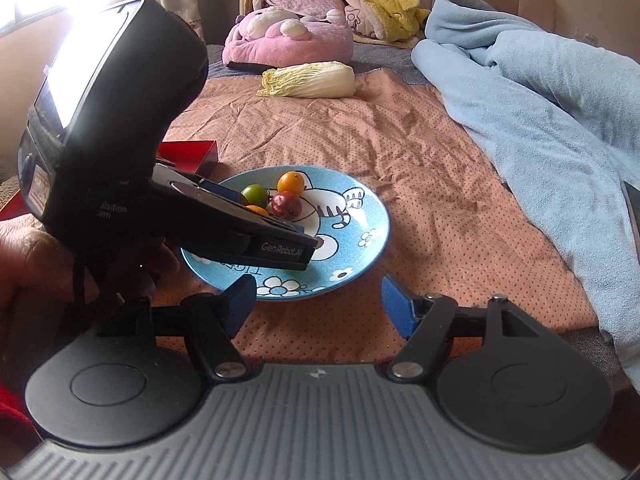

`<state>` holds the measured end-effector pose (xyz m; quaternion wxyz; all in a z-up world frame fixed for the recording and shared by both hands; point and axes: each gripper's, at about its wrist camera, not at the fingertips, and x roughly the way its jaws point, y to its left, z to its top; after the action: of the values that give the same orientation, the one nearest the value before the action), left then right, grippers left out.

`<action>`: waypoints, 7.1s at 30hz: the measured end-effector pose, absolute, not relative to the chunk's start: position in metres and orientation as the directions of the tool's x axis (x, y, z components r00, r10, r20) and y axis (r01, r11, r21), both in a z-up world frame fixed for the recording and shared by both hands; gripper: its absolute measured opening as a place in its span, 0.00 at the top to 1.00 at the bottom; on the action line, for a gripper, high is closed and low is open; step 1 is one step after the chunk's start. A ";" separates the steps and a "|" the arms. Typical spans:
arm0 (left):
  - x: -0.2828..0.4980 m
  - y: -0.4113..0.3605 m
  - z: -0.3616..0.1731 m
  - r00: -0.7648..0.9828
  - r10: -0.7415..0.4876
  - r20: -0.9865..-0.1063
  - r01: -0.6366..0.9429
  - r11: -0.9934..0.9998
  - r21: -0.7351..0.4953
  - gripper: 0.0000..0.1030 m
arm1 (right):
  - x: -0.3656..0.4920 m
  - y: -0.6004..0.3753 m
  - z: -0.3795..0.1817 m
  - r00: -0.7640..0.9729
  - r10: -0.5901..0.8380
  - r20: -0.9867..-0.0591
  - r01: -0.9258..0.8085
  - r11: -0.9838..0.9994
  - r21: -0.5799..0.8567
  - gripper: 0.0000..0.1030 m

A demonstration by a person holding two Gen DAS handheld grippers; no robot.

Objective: Organize fruits
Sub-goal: 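Lower the orange onto the tiger plate and open the left tool, then move both open tools back over the red tray toward the remaining oranges, then grasp an orange with the right tool while the left tool grasps another orange, then carry both held oranges from the tray toward the tiger plate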

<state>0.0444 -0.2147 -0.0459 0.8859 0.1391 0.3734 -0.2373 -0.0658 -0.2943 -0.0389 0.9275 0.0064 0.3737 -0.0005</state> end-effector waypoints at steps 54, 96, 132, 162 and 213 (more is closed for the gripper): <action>0.023 -0.025 0.021 0.740 -0.134 -0.660 0.156 0.987 -0.025 0.37 | -0.027 -0.177 0.000 0.695 0.212 -0.687 -0.273 0.962 0.021 0.21; 0.066 0.060 -0.028 0.684 0.000 -0.729 -0.049 0.998 -0.046 0.37 | 0.051 -0.104 -0.031 0.633 0.298 -0.714 -0.399 0.916 0.028 0.21; 0.108 0.093 -0.046 0.655 -0.043 -0.755 -0.078 0.989 -0.124 0.37 | 0.210 -0.069 -0.102 0.591 0.232 -0.773 -0.324 0.946 0.036 0.60; 0.190 0.028 -0.072 0.628 -0.091 -0.773 0.023 0.995 -0.098 0.59 | 0.078 -0.135 -0.065 0.581 0.304 -0.755 -0.353 0.930 0.103 0.61; 0.088 0.055 -0.047 0.656 0.023 -0.754 -0.063 0.998 -0.025 0.61 | 0.042 -0.134 -0.034 0.647 0.346 -0.680 -0.374 0.921 0.113 0.61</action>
<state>0.0880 0.0549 -0.0467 0.9096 -0.0246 0.4140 0.0236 0.0420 -0.1341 -0.0341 0.9072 -0.0189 0.3705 0.1984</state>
